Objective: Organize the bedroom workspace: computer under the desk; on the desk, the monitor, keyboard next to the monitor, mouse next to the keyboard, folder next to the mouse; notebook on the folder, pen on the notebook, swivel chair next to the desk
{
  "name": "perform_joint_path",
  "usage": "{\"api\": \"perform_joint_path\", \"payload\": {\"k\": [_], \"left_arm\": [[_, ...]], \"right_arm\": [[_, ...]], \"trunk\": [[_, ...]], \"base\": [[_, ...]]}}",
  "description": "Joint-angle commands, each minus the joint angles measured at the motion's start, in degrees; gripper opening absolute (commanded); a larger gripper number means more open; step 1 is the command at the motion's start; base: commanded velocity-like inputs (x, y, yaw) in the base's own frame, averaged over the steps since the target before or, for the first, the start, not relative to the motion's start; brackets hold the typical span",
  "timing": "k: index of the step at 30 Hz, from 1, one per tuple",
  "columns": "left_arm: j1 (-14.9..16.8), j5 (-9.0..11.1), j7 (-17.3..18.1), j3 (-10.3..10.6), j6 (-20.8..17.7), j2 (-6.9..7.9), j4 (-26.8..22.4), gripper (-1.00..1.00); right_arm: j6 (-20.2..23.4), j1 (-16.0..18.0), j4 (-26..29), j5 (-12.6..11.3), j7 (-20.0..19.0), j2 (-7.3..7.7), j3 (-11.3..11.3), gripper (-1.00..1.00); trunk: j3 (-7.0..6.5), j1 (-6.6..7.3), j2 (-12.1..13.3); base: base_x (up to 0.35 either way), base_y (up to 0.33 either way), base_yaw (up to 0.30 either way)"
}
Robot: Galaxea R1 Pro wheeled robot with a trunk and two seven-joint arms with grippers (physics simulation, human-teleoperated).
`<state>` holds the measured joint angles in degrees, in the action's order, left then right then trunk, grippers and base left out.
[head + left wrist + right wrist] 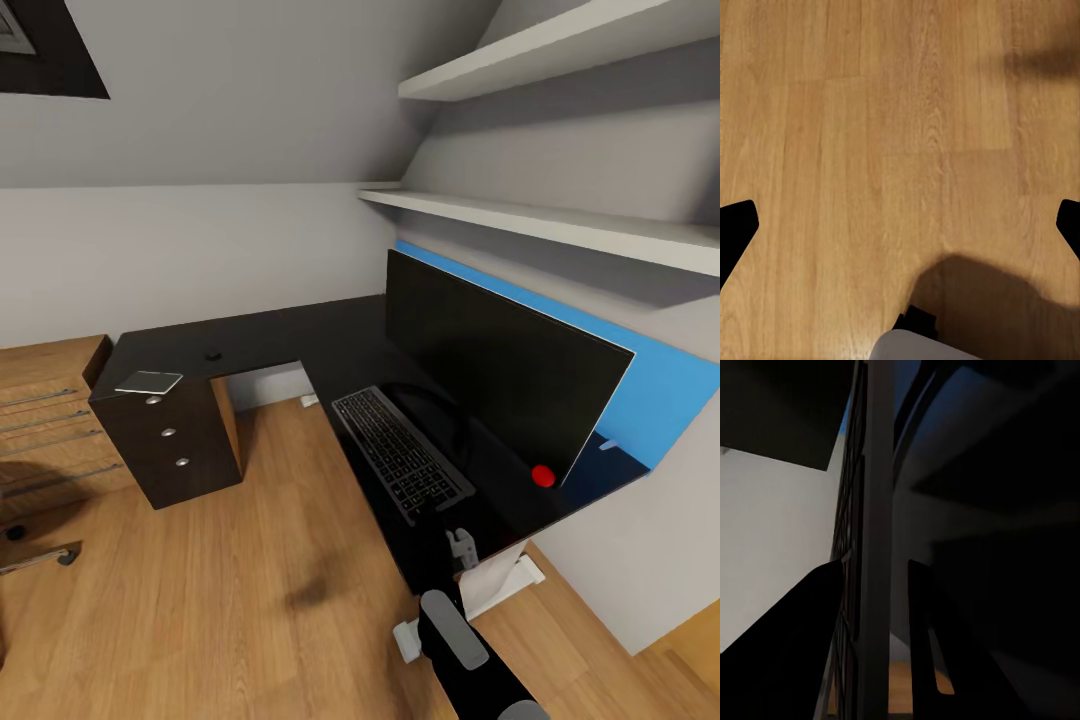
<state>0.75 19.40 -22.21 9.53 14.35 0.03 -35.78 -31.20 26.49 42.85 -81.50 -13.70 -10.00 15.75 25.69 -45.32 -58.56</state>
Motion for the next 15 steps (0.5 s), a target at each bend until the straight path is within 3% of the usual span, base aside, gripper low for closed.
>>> {"api": "perform_joint_path", "payload": {"k": [1, 5, 11, 15], "left_arm": [[0.04, 0.55, -0.38, 0.40, 0.32, 0.06, 0.01, 1.00], [0.04, 0.55, -0.38, 0.38, 0.32, 0.06, 0.01, 1.00], [0.04, 0.55, -0.38, 0.38, 0.33, 0.06, 0.01, 1.00], [0.04, 0.55, -0.38, 0.40, 0.33, 0.05, 0.01, 1.00]], "right_arm": [[-0.11, 0.05, -0.05, -0.64, -0.46, 0.00, 0.14, -1.00], [0.08, 0.05, -0.05, -0.67, -0.51, 0.00, 0.18, -1.00], [0.01, 0.05, -0.05, -0.65, -0.52, 0.00, 0.07, -1.00], [0.04, 0.05, -0.17, -0.60, -0.39, 0.00, 0.01, -1.00]], "trunk": [[0.06, 0.00, -0.04], [0.06, 0.00, -0.04], [0.06, 0.00, -0.04], [0.06, 0.00, -0.04]], "base": [[0.000, 0.000, 0.000], [0.041, 0.000, 0.000], [0.228, 0.000, 0.000], [0.054, 0.000, 0.000]]}}
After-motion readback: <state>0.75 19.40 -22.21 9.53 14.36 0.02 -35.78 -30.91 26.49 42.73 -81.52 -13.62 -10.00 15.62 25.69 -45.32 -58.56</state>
